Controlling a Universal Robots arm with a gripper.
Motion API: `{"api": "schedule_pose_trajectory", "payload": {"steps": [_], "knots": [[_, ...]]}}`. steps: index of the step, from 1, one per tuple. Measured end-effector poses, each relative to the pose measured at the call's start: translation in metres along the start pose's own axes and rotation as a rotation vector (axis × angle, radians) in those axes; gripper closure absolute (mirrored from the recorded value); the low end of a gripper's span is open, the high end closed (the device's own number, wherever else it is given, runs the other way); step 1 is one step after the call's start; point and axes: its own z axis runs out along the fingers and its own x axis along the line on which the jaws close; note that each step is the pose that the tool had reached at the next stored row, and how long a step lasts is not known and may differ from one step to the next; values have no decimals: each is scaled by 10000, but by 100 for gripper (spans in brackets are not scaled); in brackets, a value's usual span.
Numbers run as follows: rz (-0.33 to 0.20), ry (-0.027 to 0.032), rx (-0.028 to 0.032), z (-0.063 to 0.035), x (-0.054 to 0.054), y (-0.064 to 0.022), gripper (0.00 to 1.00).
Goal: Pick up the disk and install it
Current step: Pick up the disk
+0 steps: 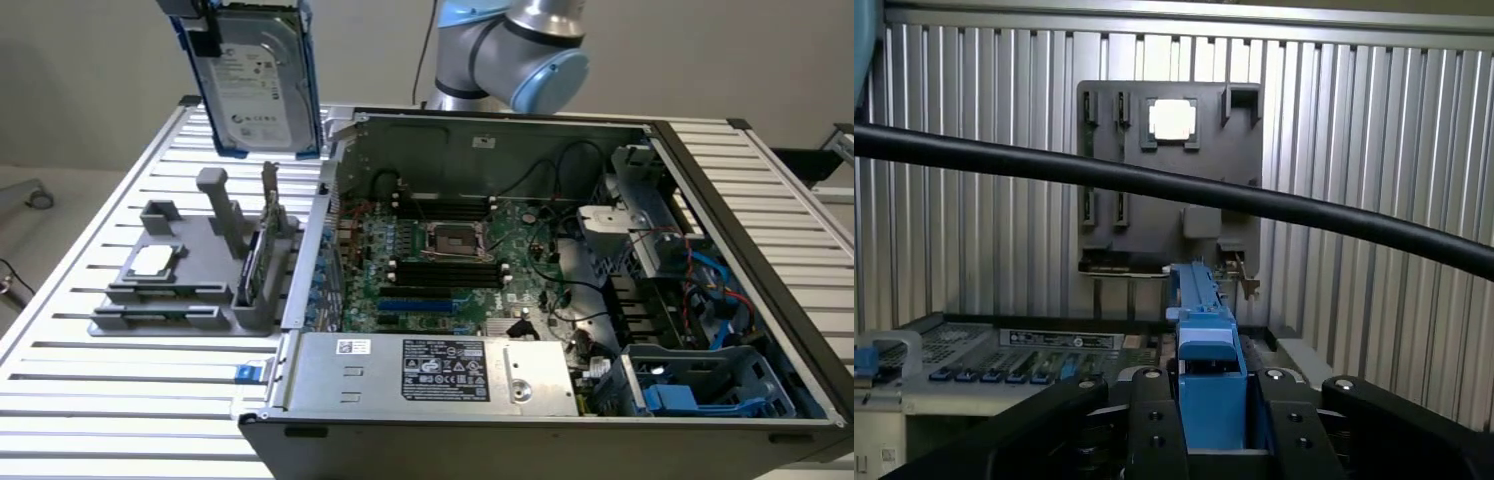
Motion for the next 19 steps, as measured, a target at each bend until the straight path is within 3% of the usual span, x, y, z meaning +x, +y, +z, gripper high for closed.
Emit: {"api": "schedule_pose_trajectory", "payload": {"steps": [11,19], "knots": [[-3,-139,4,-18,137,-497,67],[-5,-203,5,-44,239,-856,67]]}}
